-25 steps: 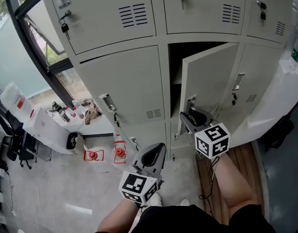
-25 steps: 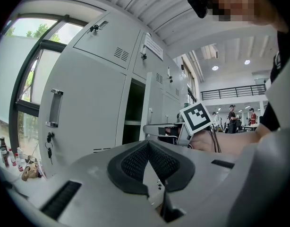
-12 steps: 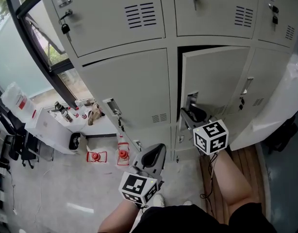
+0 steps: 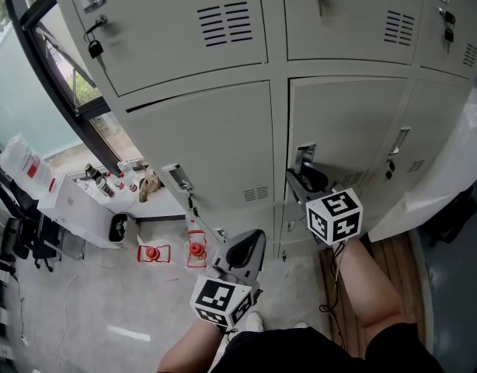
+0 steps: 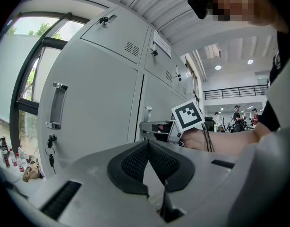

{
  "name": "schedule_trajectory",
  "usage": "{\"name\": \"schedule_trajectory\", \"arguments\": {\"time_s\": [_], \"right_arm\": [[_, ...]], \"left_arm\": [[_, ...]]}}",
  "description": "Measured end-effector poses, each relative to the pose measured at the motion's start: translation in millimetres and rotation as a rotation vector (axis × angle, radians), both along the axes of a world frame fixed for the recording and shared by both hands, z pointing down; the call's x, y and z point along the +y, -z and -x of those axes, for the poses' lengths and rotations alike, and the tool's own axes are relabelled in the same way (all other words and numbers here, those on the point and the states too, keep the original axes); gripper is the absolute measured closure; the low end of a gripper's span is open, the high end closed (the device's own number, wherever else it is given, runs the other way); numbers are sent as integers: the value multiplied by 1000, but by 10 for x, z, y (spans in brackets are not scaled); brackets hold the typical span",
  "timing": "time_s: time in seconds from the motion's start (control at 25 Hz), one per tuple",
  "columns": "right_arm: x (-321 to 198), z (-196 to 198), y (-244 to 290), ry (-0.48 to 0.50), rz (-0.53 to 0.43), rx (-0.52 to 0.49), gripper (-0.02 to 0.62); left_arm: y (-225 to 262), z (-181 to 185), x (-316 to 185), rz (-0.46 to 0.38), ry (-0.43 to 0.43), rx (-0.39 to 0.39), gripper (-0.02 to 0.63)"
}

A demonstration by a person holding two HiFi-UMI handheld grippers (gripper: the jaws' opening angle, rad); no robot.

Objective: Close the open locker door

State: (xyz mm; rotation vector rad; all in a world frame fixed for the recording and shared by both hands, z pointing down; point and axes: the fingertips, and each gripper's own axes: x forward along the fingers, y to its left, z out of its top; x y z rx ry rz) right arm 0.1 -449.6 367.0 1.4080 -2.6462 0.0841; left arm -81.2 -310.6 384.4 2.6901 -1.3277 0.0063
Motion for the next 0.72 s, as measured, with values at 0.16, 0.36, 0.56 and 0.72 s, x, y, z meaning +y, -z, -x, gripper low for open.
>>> {"name": "schedule_trajectory", "arguments": {"time_s": [0.16,0.36,0.56,0.72], "right_arm": [[-58,14,-6,-6,2,-1,423],[-117,30,-7,-13,2,-4,416],[-161,43,-46,-21,14,-1,402],[-193,40,-77,-32,24,-12,385]], "left_arm": [[-18,-2,-51,4,-2,3,589],[-28,3,-98,7,-4,7,589],[-36,13,-125,9,-5,5,589],[-38,29,-133,10,-2,5,589]]}}
